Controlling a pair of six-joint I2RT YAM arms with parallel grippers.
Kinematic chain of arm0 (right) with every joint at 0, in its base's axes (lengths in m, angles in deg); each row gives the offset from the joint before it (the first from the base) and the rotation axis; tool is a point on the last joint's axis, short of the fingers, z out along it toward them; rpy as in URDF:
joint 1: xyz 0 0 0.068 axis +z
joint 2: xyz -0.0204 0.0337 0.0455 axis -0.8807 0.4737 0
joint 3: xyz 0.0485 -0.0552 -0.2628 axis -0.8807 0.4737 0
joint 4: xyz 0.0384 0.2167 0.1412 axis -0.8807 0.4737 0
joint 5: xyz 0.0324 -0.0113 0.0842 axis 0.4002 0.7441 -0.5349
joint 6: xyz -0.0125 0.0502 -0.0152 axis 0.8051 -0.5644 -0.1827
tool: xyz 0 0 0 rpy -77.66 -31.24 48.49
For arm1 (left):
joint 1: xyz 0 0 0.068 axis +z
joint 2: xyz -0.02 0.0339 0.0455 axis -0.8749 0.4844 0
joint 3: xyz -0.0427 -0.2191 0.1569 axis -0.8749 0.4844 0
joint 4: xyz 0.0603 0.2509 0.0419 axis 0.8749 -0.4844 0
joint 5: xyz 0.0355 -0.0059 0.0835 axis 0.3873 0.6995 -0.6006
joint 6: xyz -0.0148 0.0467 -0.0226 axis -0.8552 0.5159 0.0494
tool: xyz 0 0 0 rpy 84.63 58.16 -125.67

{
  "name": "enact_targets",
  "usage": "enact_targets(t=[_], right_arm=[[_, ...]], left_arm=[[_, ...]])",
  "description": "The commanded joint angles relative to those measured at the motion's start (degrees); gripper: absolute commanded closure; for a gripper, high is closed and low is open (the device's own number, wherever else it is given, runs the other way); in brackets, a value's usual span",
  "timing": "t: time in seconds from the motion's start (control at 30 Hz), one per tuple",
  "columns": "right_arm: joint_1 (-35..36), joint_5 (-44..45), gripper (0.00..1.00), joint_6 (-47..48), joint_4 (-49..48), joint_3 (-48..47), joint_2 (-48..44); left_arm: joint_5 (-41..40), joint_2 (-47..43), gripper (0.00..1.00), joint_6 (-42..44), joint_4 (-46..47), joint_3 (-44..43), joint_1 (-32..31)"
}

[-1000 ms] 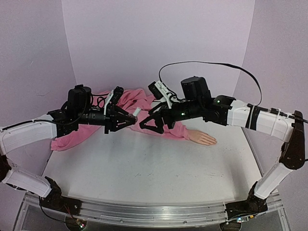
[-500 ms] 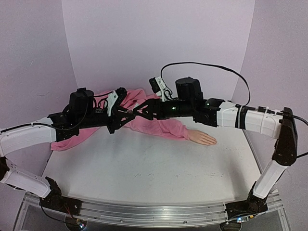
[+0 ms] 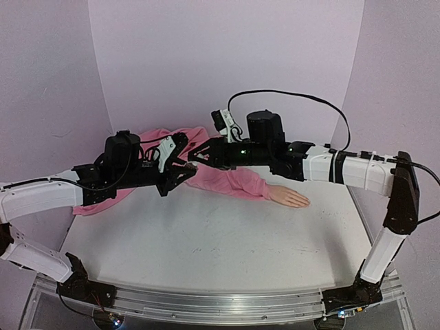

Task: Paint the nails

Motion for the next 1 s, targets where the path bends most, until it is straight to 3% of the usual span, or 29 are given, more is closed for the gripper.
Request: enact_targets(t=[0.0,0.33,0.4,0.47,0.53,0.63,0.67,0.77,0.9,0.93,0.97], right_arm=[[0.23,-2.23,0.62,-0.95,-4.40,-2.69,0.43],[0.23,-3.82,0.82,0.99,-4.58,-1.26,-0.14],[0.23,-4.87,0.90,2.43,-4.56,-1.30,-0.14],[0.23,-6.38,1.00,5.68,-4.25,-1.25,-0.81],[0.22,-13.25,1.00,13.21,-4.17,-0.59,-2.00],[0.23,-37.81,1.00,25.92,-3.77,0.38,-3.25],[0.25,-40.46,1.00,27.82,-3.37,1.15,-3.97],[0.23,-41.86,1.00,29.34,-2.79,2.42,-5.46],[0.28,-38.84,1.00,28.61,-1.57,2.35,-5.77],[0.24,-36.04,0.92,27.79,-1.47,2.43,-6.18],[0.24,-30.27,0.75,26.71,-1.31,2.51,-7.05]], left_arm=[[-0.65,-0.68,1.00,0.27,2.70,-0.68,-0.11],[1.45,-1.25,1.00,-1.56,2.60,-0.77,-0.04],[5.56,-1.53,1.00,-2.30,2.54,-0.80,0.45],[15.12,-1.73,1.00,-4.49,2.58,-0.94,2.72],[29.30,-1.16,1.00,-7.27,2.69,-1.54,6.37],[46.27,0.32,1.00,-9.73,2.59,-2.97,9.07],[49.73,0.60,1.00,-9.97,2.54,-3.36,9.31],[53.75,0.81,1.00,-9.95,2.54,-3.70,9.47],[51.93,0.44,1.00,-8.98,2.58,-3.40,9.47],[50.47,0.31,1.00,-8.74,2.56,-3.36,9.47],[48.23,0.08,1.00,-8.49,2.55,-3.18,9.41]])
